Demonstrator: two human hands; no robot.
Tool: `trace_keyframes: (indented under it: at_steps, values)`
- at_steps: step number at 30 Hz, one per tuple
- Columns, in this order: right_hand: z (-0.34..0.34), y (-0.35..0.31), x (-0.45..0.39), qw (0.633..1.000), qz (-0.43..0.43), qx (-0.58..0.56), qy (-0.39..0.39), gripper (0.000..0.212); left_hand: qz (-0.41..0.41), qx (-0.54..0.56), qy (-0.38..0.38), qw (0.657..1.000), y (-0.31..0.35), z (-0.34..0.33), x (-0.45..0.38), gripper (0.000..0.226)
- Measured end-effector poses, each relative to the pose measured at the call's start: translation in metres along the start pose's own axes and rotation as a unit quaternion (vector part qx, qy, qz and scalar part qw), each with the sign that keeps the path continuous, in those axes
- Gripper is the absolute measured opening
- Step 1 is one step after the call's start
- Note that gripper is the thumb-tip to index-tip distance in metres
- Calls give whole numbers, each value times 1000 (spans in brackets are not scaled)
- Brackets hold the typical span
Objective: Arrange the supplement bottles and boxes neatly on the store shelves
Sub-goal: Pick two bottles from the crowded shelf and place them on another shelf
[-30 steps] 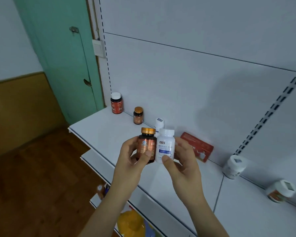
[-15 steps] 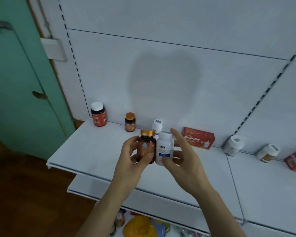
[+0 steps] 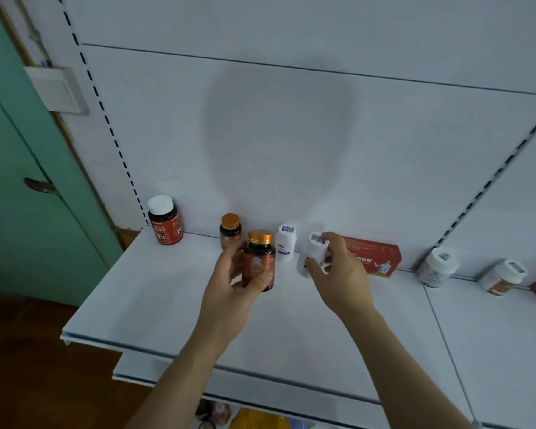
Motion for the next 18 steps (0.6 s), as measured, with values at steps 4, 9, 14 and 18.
trace_keyframes:
  at_steps: [4,9,14,18]
  values:
    - [-29,15,-25,999,1,36,-6,47,1,-13,3,1000,-4,7,-12,62]
    - [-53,21,-43,997,-10,71,12,44,9,-18,-8,1000,-14,14,-24,62]
    - [-62,24,-50,995,-23,90,20,45,9,-28,-27,999,-17,23,-40,60]
    - [-62,22,-48,994,-13,103,36,45,-4,-30,-46,998,-16,29,-49,58]
Point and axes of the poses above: each hand's wrist, its own x-axis away from the middle knuckle, its own z-axis out of the back of the hand, y = z × x, the point moved 2 cm from there along -x, towards the middle knuckle
